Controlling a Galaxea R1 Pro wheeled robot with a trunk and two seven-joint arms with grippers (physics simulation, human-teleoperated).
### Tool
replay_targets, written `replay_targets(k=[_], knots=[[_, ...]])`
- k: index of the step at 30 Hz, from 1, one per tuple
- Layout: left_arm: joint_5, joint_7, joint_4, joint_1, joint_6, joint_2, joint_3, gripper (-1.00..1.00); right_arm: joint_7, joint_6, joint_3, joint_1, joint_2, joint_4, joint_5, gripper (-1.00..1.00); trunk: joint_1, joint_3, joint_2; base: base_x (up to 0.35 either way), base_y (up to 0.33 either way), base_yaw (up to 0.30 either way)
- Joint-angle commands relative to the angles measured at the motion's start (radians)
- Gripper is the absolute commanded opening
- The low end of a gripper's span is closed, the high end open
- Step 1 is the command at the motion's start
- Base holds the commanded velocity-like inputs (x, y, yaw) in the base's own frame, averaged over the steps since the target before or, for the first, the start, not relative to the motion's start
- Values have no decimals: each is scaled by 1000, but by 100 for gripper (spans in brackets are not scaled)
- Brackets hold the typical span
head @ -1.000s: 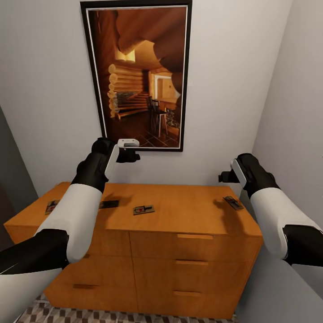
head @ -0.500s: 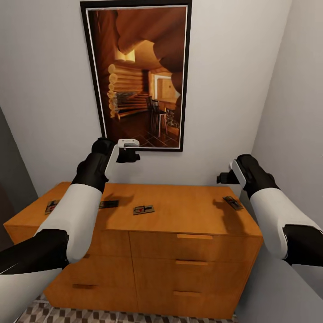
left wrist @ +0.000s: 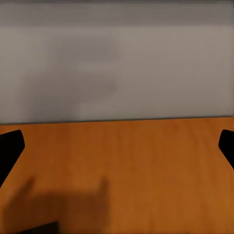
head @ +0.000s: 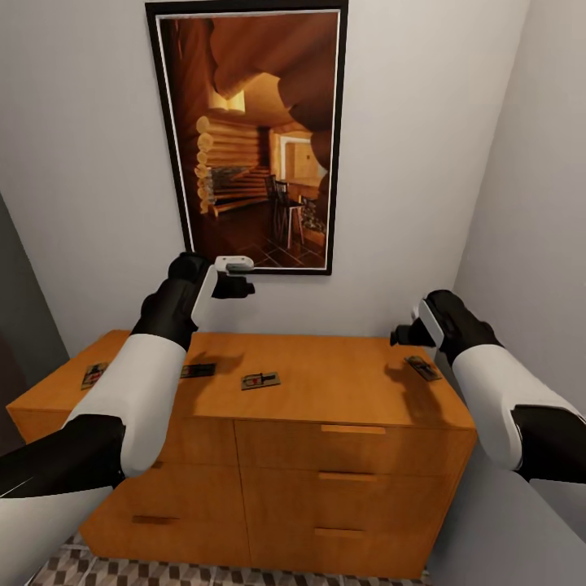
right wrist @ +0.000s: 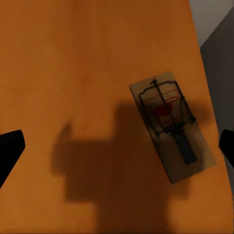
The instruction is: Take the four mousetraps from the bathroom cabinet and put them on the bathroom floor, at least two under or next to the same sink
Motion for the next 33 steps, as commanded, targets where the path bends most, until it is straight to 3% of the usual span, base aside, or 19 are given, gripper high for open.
replay_targets(k=[1,8,18,33], knots=[[-2,1,1,-1,4,-1,1,100,-4,4,-3,-1,0,7,-2,100,0,-1,-1,0,0,0],[-2,1,8,-1,4,-1,0,100,3,4,-5,-1,-14,29,0,100,0,-1,-1,0,0,0],[-2,1,10,-1,3,-1,0,100,39,4,-7,-1,-60,32,-1,100,0,-1,-1,54,-77,0],[-1,1,10,-1,2,-1,1,100,62,4,-6,-1,-70,31,0,100,0,-1,-1,43,-66,0]])
